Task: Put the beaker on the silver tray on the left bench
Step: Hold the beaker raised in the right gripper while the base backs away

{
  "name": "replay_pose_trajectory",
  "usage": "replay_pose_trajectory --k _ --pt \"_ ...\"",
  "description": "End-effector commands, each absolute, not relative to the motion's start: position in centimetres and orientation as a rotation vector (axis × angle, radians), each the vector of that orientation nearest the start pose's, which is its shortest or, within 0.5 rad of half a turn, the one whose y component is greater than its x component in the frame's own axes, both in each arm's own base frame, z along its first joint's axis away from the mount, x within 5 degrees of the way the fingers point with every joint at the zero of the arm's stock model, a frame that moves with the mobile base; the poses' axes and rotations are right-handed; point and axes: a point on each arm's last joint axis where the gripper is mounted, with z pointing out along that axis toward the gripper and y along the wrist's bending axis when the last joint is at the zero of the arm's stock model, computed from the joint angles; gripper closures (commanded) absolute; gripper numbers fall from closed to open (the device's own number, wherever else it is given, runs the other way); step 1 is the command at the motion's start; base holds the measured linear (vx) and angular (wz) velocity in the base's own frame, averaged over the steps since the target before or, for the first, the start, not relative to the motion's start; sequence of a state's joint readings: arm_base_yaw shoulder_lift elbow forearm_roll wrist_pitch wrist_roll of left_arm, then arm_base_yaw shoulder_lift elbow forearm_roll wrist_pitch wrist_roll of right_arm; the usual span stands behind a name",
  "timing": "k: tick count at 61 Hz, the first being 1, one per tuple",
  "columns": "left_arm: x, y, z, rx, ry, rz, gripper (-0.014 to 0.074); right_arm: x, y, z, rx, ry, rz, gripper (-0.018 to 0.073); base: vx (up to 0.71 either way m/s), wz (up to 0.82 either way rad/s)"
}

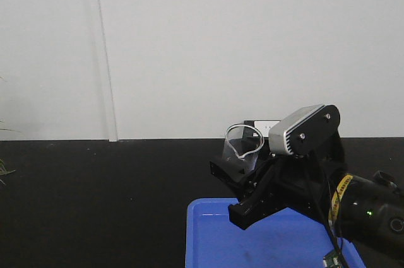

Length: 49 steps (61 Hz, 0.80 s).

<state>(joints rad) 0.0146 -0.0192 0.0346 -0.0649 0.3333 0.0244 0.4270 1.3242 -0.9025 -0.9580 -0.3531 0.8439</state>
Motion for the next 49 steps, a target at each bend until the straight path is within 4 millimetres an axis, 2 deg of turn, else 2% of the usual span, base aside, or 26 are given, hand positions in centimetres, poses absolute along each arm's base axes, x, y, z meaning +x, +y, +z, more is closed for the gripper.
replay_pose_trajectory --k 1,24,49 --pt "5.5 -0.11 17.44 -0.032 1.758 -0.04 0.0595 25.5 14.73 35.52 -0.62 1.504 0.549 0.0573 -0.01 0.0" --pt "5.5 -0.11 17.44 -0.032 1.758 -0.04 0.0595 25.5 14.73 35.52 -0.62 1.504 0.549 0.0573 -0.06 0.0" --pt "5.5 -0.11 17.44 -0.032 1.758 -0.04 0.0595 25.5 14.73 35.52 -0.62 1.504 0.549 0.0573 -0.19 0.06"
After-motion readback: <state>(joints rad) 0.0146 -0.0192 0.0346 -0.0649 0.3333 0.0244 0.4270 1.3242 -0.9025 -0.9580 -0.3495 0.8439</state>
